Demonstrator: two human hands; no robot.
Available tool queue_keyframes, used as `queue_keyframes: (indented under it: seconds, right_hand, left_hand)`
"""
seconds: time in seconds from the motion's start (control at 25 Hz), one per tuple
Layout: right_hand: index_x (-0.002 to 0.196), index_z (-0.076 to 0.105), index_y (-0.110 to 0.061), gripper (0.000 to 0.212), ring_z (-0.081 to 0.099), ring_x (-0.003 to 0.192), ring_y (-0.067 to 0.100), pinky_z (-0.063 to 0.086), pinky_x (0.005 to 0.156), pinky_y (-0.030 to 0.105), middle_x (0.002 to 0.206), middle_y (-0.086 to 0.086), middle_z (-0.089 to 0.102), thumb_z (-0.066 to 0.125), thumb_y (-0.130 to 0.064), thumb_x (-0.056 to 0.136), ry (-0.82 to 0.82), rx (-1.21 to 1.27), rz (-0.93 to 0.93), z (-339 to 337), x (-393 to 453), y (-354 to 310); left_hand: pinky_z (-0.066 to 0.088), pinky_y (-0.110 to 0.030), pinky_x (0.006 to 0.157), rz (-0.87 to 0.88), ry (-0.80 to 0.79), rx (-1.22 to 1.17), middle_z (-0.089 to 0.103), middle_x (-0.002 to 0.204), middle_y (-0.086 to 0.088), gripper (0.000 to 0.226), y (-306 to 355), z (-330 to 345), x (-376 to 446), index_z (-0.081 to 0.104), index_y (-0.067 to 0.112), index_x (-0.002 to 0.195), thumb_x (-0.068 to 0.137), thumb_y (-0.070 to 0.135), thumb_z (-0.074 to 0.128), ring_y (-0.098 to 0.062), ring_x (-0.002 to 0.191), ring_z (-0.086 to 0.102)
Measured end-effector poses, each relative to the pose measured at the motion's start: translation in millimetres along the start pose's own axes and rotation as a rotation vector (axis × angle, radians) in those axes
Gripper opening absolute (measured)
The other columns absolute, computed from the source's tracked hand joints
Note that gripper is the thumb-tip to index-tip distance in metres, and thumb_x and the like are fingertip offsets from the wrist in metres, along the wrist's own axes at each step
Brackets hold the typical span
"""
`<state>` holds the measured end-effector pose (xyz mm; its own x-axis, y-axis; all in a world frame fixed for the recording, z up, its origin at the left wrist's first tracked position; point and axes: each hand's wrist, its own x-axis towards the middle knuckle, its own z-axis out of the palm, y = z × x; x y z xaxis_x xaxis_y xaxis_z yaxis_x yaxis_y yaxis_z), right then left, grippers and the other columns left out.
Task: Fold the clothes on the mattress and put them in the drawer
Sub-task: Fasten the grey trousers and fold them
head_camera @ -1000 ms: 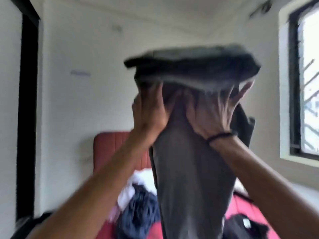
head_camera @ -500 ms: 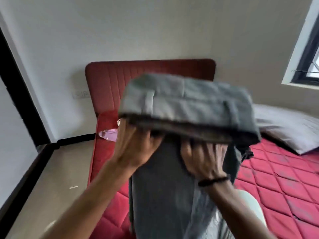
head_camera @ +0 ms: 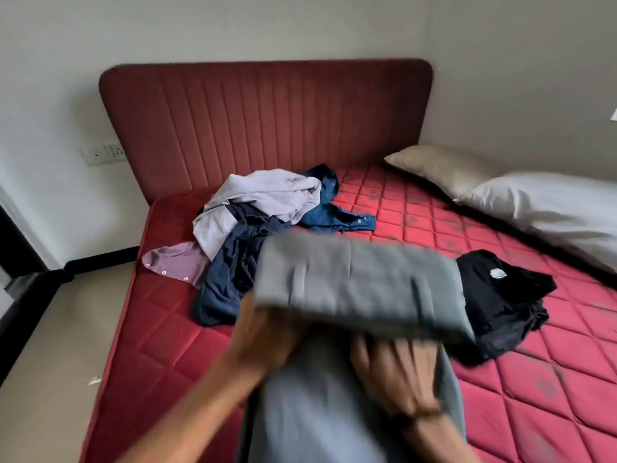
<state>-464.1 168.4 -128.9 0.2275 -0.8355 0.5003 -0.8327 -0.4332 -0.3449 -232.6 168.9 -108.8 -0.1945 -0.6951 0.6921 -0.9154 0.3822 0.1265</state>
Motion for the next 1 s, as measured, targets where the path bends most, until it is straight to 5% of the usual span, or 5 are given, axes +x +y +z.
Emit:
queue_keyframes:
  seconds: [0.2,0.4,0.52,0.8,1.0]
  right_hand:
    - [0.160,0.023,-0.036,0.073,-0.012,0.155,0.045,0.002,0.112,0.082,0.173,0.005,0.000,0.051,-0.054,0.095,-0.251,-0.200,0.313,69.5,190.6,41.1]
    - [0.146,0.048,-0.019,0.066,0.024,0.151,0.039,0.025,0.117,0.049,0.163,0.021,0.026,0.061,-0.056,0.093,-0.349,0.086,0.430,125.9,92.1,90.0]
    - [0.118,0.062,-0.005,0.055,0.054,0.120,0.039,0.038,0.095,0.038,0.119,0.022,0.063,0.068,-0.050,0.087,-0.206,0.262,0.523,105.1,-28.4,91.1]
    - [0.087,0.071,-0.015,0.059,0.063,0.067,0.004,0.049,0.060,0.020,0.072,-0.011,0.073,0.060,-0.073,0.083,-0.400,0.667,0.729,18.9,-151.9,-12.9]
    - [0.110,0.063,-0.031,0.058,0.062,0.109,0.010,0.049,0.101,0.042,0.109,-0.013,0.068,0.054,-0.082,0.086,-0.465,0.470,0.441,-6.7,-144.5,-28.9]
  left_hand:
    - [0.036,-0.053,0.117,-0.624,-0.463,-0.017,0.012,0.166,-0.017,0.096,-70.1,77.7,141.7,0.018,0.040,0.161,0.084,0.063,0.071,-0.044,0.149,0.026]
    - [0.045,-0.039,0.104,-0.904,-0.464,-0.195,0.064,0.125,-0.014,0.056,-78.0,132.7,2.4,0.061,0.023,0.129,0.087,0.060,0.069,-0.034,0.126,0.055]
    - [0.049,-0.035,0.091,-1.041,-0.366,-0.270,0.075,0.094,0.000,0.038,-39.3,104.2,-89.1,0.071,0.021,0.101,0.091,0.057,0.066,-0.024,0.101,0.069]
    - [0.051,-0.039,0.080,-1.189,-0.415,-0.863,0.072,0.084,0.012,0.073,49.5,8.8,-191.7,0.069,0.012,0.087,0.076,0.084,0.064,-0.013,0.081,0.065]
    - [0.048,-0.026,0.080,-0.998,-0.540,-0.976,0.071,0.085,0.016,0.042,59.2,-38.4,-158.5,0.074,0.021,0.081,0.076,0.062,0.081,-0.004,0.082,0.068]
